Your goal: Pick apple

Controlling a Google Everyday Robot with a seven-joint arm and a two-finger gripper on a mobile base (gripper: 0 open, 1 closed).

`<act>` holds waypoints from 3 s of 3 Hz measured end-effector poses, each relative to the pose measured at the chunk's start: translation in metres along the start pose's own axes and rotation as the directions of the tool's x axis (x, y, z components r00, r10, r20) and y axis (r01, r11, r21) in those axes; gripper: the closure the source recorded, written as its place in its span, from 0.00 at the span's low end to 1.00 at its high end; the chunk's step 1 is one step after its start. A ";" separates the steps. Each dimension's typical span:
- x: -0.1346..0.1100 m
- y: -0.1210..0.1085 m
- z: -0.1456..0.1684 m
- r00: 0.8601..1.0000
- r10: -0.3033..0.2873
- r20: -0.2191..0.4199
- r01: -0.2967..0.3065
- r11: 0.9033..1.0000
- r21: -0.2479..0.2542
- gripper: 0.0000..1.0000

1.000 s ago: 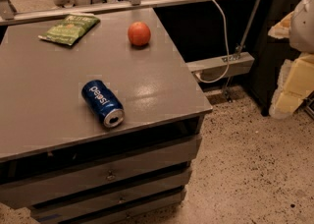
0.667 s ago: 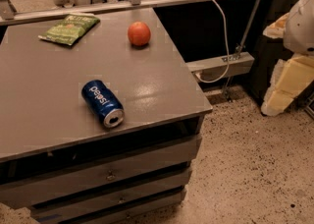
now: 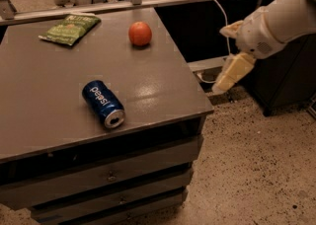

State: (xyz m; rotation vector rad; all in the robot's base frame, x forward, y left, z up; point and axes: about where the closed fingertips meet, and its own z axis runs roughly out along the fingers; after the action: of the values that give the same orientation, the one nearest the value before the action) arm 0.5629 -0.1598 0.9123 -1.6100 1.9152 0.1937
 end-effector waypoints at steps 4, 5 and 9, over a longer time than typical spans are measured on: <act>-0.131 -0.114 0.188 0.834 0.124 0.538 -0.081 0.991 -0.103 0.00; -0.150 -0.130 0.213 0.820 0.143 0.554 -0.102 0.989 -0.104 0.00; -0.174 -0.157 0.205 0.765 0.206 0.611 -0.158 0.979 -0.132 0.86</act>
Offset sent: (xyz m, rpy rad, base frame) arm 0.1723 0.1580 -0.0617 0.6033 -0.0186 0.1414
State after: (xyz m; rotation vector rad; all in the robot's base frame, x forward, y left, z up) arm 0.7946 0.0474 0.8859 -1.1827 1.5346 0.7879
